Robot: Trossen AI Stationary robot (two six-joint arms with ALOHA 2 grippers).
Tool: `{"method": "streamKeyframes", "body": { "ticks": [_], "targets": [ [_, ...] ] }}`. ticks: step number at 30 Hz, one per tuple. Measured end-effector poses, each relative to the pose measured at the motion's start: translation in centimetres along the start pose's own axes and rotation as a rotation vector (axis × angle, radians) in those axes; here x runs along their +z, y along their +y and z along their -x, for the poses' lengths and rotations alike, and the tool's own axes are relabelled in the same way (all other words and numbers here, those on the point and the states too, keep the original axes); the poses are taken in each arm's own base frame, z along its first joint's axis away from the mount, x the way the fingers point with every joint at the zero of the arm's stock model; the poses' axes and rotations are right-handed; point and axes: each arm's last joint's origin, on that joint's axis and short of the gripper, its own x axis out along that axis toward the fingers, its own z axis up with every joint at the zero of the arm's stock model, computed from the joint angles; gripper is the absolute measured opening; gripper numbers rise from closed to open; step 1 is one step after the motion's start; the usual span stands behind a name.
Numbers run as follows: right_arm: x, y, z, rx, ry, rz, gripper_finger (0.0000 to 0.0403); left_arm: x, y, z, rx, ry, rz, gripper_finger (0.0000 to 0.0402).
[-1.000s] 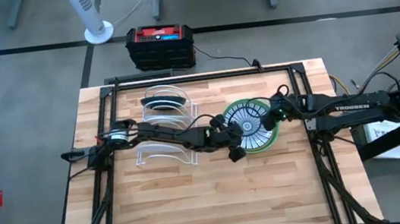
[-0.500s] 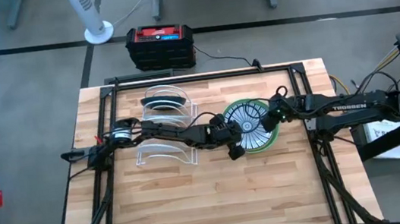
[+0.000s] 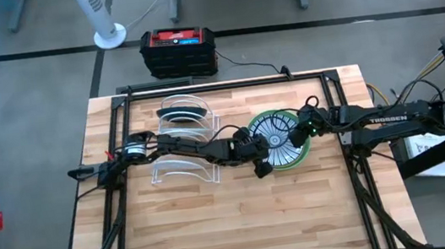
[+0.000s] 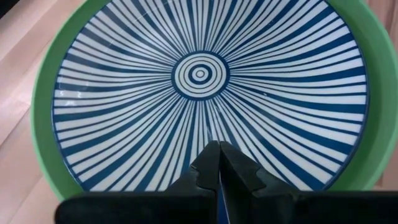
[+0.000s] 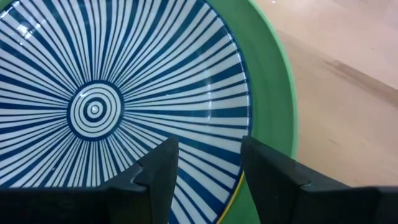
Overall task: Sort dishes
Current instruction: Put the blue pattern plate in the dish rack
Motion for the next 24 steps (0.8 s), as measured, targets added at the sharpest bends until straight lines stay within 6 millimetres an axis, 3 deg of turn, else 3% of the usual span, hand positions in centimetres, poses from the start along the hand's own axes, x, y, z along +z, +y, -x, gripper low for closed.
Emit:
{"method": "streamKeyframes", "body": {
  "ticks": [15, 24],
  "targets": [
    [-1.3, -0.6, -1.1, 0.002, -0.003, -0.007, 0.0165, 0.0, 0.3, -0.1, 0.005, 0.003, 0.021, 0.0],
    [-0.7, -0.3, -0.9, 0.033, -0.031, 0.009, 0.015, -1.1, 0.7, -0.6, 0.02, 0.037, 0.036, 0.0]
  ]
}}
